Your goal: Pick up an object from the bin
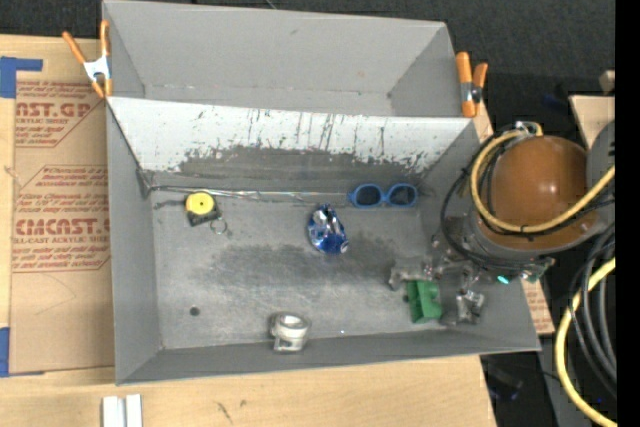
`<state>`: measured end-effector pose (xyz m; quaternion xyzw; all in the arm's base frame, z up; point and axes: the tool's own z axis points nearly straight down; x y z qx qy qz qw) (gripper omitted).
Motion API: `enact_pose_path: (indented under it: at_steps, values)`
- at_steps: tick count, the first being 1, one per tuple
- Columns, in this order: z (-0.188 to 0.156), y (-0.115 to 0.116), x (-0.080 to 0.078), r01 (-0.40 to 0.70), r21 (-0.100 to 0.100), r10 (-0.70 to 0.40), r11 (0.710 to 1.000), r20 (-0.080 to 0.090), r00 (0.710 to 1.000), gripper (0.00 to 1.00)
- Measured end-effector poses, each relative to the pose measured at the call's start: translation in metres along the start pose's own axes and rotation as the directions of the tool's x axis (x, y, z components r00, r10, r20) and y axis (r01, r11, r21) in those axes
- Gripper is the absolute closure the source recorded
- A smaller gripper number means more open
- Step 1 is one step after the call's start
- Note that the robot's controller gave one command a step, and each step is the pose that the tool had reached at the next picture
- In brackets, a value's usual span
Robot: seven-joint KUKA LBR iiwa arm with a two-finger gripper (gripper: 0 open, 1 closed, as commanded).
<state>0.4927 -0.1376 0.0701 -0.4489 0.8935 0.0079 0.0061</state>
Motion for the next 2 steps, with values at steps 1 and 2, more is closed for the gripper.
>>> enact_pose_path:
  at_steps: [1, 2]
  values:
    - [0.0, -0.004, 0.008, -0.001, 0.007, 0.001, 1.0, -0.014, 1.0, 1.0]
    - [-0.174, -0.012, -0.025, 0.062, 0.016, -0.062, 0.998, -0.013, 0.998, 1.0]
